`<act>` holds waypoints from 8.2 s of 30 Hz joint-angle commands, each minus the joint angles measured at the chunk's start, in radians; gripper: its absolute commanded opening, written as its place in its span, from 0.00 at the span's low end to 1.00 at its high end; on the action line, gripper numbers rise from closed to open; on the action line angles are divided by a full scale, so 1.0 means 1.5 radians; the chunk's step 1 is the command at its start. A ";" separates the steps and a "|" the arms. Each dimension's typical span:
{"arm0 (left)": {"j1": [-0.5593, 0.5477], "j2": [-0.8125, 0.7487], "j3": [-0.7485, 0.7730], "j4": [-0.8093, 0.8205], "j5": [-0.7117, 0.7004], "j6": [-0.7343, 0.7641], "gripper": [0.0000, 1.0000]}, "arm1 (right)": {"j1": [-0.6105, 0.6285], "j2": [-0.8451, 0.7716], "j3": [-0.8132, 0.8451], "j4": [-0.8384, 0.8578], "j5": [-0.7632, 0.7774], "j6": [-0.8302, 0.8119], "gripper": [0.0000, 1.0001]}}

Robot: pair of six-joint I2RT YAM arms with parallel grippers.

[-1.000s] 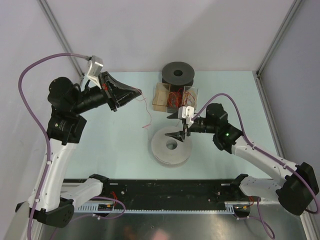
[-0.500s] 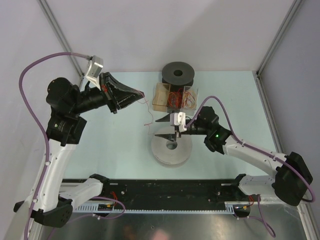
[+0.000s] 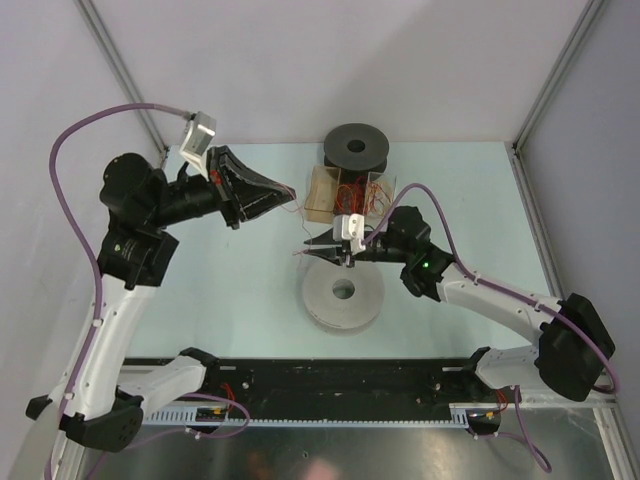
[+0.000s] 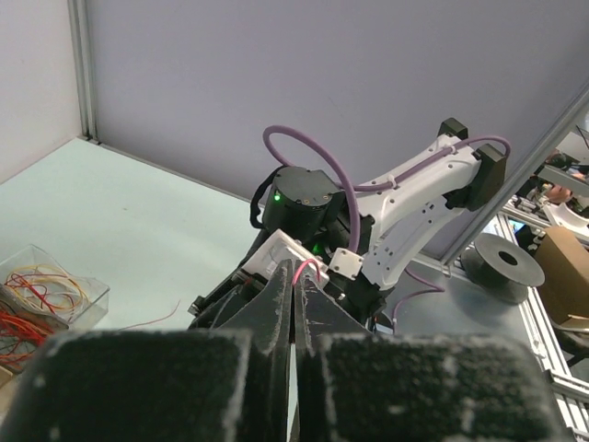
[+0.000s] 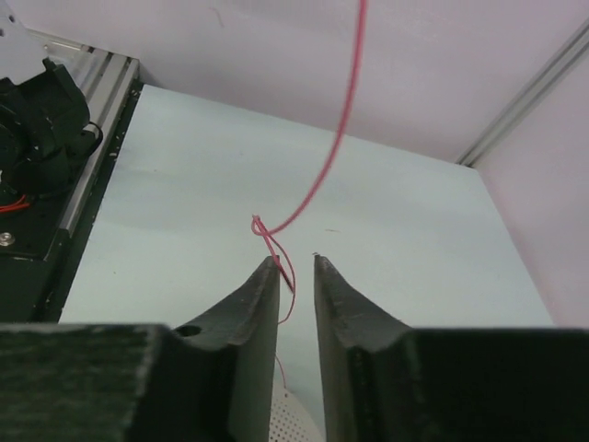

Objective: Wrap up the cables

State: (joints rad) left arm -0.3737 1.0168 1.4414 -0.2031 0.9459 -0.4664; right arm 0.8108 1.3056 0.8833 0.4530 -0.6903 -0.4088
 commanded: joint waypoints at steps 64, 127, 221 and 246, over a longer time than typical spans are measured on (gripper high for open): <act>-0.172 -0.090 -0.388 0.205 -0.100 0.436 0.00 | -0.147 -0.085 0.026 0.022 -0.142 0.825 0.00; -0.226 -0.070 -0.325 0.173 -0.079 0.409 0.00 | -0.204 -0.209 0.092 -0.387 -0.161 0.295 0.65; -0.221 -0.025 -0.306 0.093 -0.102 0.320 0.00 | 0.010 -0.291 0.016 -0.066 0.275 0.256 0.00; -0.235 -0.034 -0.274 0.093 -0.041 0.300 0.00 | 0.140 -0.275 -0.062 -0.153 0.384 -0.049 0.00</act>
State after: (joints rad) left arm -0.7254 0.9928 0.9764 -0.0776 0.8764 0.0216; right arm 1.0233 0.9146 0.7868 0.3061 0.0036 -0.4442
